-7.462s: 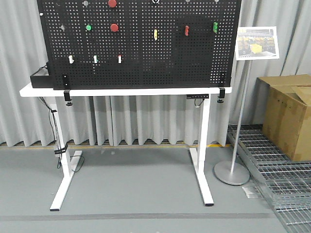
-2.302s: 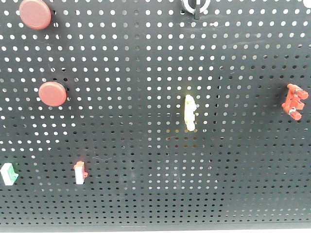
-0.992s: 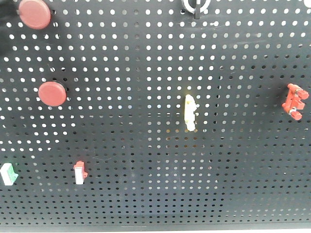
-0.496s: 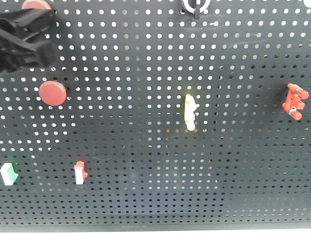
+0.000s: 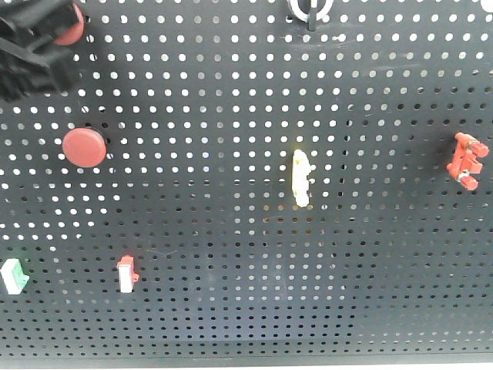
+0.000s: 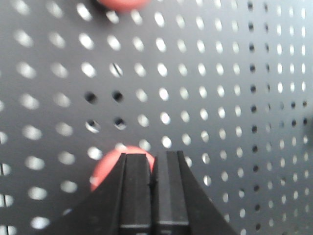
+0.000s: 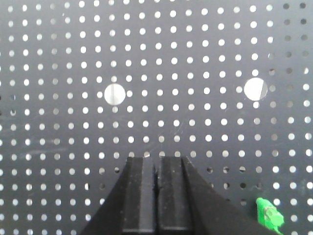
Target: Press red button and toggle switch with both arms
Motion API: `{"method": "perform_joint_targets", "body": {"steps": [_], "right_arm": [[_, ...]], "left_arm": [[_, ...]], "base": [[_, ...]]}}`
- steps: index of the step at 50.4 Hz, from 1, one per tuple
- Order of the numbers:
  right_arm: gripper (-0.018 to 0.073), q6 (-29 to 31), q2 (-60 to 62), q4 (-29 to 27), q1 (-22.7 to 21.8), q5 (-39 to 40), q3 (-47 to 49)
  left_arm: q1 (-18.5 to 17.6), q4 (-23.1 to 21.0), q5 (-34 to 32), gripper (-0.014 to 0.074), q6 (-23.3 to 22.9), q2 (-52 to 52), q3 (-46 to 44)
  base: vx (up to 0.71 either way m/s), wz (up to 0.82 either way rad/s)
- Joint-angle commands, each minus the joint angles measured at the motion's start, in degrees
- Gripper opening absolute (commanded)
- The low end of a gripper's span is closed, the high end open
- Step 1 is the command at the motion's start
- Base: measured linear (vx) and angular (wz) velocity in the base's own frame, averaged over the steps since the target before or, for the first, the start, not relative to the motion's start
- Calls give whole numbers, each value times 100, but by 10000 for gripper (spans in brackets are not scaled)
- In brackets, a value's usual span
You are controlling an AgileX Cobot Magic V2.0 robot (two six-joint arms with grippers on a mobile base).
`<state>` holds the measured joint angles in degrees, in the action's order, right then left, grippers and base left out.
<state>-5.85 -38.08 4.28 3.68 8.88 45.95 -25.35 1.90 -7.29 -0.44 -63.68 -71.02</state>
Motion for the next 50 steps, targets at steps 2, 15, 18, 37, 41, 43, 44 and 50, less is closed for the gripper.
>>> {"method": "perform_joint_targets", "body": {"steps": [2,15,18,37,41,43,44,50], "right_arm": [[-3,-168,-45,53,15,500,182],[-3,-1040,-348,1536,15,1113,404],[-3,-1692,-501,2080,15,1175,628],[-3,-7095,-2086,8137,15,3233,2950],[-3,-7963,-2447,8859,15,3746,3518],[-3,-8380,-2597,9043,15,4024,3811],[-3,-8542,-2685,9069,15,4147,3954],[-3,-8833,-3131,8959,165,4585,4662]], "left_arm": [[-70,42,-166,2,-47,404,-161],[-75,49,-99,2,-47,942,160],[-75,49,-40,2,-47,949,185],[-75,38,10,2,-47,932,196],[-75,38,10,2,-47,932,196],[-75,38,10,2,-47,932,196],[-75,38,10,2,-47,932,196],[-75,38,10,2,-47,932,196]], "base": [[0,0],[0,0],[0,0],[0,0],[0,0],[0,0],[0,0],[0,0]]}}
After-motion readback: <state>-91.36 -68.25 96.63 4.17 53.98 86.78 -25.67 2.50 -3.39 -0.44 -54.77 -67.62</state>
